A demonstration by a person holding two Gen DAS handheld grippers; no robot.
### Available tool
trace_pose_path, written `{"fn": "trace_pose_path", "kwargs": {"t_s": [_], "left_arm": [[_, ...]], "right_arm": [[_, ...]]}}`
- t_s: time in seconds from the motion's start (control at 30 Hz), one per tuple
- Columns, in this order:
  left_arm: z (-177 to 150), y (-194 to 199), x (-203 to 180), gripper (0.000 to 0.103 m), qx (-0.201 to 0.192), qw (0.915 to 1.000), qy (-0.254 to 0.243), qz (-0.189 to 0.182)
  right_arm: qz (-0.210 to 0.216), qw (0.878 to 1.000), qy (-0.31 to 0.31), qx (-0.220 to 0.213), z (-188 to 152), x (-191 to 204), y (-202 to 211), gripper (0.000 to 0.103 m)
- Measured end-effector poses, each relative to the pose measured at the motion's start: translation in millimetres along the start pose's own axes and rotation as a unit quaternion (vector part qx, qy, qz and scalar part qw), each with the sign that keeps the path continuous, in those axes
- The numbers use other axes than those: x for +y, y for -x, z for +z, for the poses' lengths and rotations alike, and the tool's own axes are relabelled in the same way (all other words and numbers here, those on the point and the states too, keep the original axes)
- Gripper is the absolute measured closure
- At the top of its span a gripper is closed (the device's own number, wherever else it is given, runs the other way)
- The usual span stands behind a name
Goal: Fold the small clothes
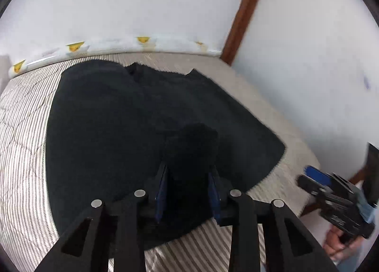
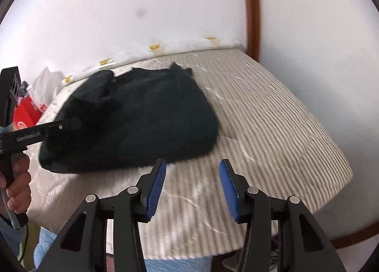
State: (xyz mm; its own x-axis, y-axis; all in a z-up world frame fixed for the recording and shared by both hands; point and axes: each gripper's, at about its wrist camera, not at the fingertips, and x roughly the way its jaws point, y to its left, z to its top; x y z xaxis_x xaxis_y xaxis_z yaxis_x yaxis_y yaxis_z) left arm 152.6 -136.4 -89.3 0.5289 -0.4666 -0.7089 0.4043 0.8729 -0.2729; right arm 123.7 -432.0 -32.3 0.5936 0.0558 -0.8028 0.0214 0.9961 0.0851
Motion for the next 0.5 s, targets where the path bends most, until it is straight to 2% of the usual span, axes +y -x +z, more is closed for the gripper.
{"fn": "trace_pose_path", "kwargs": {"t_s": [0.1,0.13,0.17,0.3,0.43,0.5], "left_arm": [[-5,22,2,0.059,-0.025,0.9993,-0.016,0.022],[-7,30,6,0.046,-0.034,0.9985,-0.021,0.037],[-10,37,12,0.040,-0.042,0.9974,-0.025,0.052],[-29,50,51,0.039,-0.034,0.9944,-0.009,0.099],[-59,53,91,0.038,0.002,0.9953,0.035,0.090],[-70,56,100,0.035,0.004,0.9960,0.041,0.079]], "right_arm": [[0.025,0.999,0.022,-0.013,13,26,0,0.040],[0.037,0.999,0.026,-0.016,18,35,0,0.037],[0.049,0.998,0.027,-0.017,22,43,-2,0.033],[0.122,0.992,0.017,-0.005,34,75,-19,0.032],[0.169,0.985,-0.021,0.023,41,95,-50,0.032],[0.189,0.980,-0.049,0.045,44,101,-70,0.032]]}}
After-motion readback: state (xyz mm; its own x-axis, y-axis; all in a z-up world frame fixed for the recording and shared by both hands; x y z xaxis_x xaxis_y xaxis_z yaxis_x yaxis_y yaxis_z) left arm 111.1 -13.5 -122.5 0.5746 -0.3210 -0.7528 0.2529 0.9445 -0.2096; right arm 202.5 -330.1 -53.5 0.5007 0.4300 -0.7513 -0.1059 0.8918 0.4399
